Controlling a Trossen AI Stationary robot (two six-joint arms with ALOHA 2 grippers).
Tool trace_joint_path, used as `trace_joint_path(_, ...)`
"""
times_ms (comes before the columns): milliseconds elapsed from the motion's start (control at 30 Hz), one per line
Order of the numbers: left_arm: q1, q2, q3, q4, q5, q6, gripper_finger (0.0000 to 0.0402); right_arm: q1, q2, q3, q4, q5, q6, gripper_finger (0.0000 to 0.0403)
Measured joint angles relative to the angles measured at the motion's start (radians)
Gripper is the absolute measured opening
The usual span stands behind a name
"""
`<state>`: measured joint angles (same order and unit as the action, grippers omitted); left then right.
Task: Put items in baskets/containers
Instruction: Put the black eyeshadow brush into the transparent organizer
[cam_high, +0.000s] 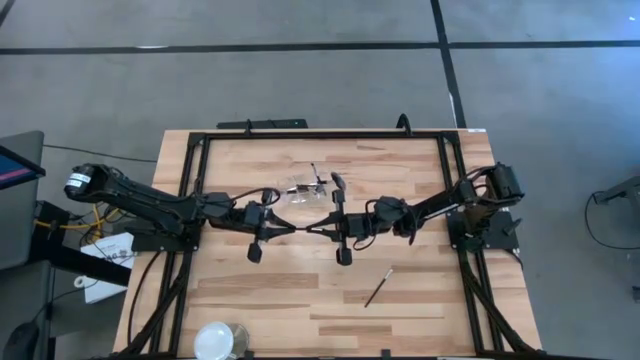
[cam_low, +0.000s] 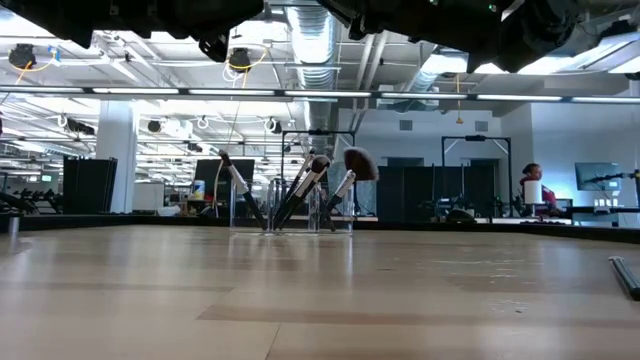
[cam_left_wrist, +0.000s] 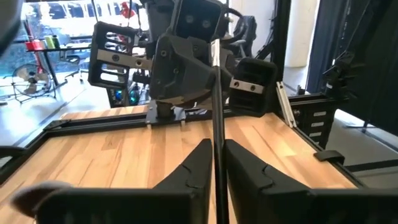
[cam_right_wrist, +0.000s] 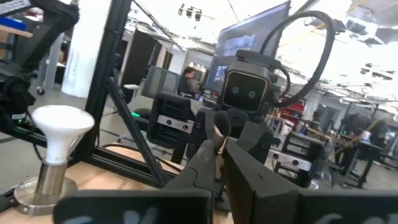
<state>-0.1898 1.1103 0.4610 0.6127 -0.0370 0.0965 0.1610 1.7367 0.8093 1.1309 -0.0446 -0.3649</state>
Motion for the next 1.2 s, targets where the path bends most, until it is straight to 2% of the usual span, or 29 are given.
trace_joint_path(100, 0.0, 0.0, 0.0, -0.002, -0.041, 0.0, 0.0058, 0.001, 0.0, 0.0, -0.006, 0.044, 0.021, 0.0013)
trace_joint_path(300, 0.0, 0.0, 0.0, -0.056, -0.212, 0.028, 0.0108, -0.001, 0.0, 0.0, -0.067, 0.134, 0.043, 0.0004)
trace_joint_path(467, 0.003, -0.001, 0.001, -0.047, -0.323, 0.034, 0.0146, 0.0, -0.008, 0.0, -0.171, 0.258, 0.047, 0.0012)
trace_joint_path(700, 0.003, -0.005, 0.002, -0.052, -0.468, 0.044, 0.0161, -0.048, -0.016, 0.0, -0.276, 0.361, 0.139, 0.0004)
trace_joint_path(900, 0.001, -0.005, 0.002, -0.053, -0.487, 0.064, 0.0153, -0.141, -0.016, 0.0, -0.369, 0.361, 0.389, 0.0005)
trace_joint_path(1100, 0.006, -0.005, 0.002, -0.054, -0.486, 0.064, 0.0145, -0.169, -0.016, 0.081, -0.457, 0.37, 0.411, 0.0003)
trace_joint_path(1200, 0.021, -0.005, 0.002, -0.053, -0.485, 0.064, 0.0141, -0.168, -0.005, 0.185, -0.629, 0.391, 0.411, 0.0003)
